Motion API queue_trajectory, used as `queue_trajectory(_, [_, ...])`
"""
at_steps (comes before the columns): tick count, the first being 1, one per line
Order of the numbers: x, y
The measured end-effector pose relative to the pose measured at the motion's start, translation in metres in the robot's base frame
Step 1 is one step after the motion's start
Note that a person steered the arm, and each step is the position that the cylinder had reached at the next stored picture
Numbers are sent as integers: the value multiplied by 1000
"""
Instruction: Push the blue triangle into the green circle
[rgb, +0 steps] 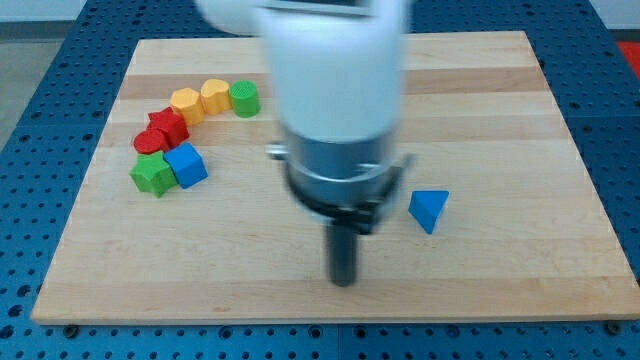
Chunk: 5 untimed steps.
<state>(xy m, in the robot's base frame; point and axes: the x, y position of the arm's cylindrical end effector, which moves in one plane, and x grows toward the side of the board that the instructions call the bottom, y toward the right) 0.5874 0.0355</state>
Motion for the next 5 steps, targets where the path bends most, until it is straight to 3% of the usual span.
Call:
queue_trajectory(1, [-29, 67])
queue_trajectory(5, [-177, 66])
